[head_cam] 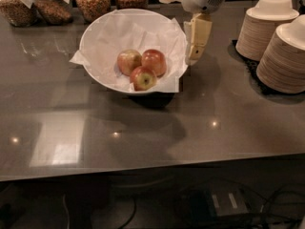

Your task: Pick apple from white bowl

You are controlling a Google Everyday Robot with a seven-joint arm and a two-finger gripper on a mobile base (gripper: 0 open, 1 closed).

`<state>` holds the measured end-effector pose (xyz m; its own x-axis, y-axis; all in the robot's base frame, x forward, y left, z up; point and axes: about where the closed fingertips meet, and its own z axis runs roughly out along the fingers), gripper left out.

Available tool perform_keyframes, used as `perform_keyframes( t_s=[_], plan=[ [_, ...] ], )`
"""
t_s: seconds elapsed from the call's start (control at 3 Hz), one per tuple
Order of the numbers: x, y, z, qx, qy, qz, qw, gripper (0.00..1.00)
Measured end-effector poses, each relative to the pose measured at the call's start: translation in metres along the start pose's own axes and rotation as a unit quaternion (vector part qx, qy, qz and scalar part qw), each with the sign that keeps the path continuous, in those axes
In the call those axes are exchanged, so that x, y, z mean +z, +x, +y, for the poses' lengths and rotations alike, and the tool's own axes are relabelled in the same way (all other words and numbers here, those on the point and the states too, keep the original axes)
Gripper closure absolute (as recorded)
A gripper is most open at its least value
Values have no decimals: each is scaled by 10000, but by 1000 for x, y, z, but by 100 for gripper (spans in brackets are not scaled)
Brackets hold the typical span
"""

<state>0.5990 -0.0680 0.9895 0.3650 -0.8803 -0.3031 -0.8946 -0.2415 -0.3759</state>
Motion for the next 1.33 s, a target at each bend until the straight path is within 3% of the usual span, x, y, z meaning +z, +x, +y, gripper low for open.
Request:
perform_keyframes(
  t_s=[0.67,1.0,1.33],
  plan=[
    [36,8,-41,-434,-20,-178,9989,0],
    [54,11,-54,-526,-13,-286,9982,16],
    [68,13,-59,-539,-38,-391,9978,39]
  ],
)
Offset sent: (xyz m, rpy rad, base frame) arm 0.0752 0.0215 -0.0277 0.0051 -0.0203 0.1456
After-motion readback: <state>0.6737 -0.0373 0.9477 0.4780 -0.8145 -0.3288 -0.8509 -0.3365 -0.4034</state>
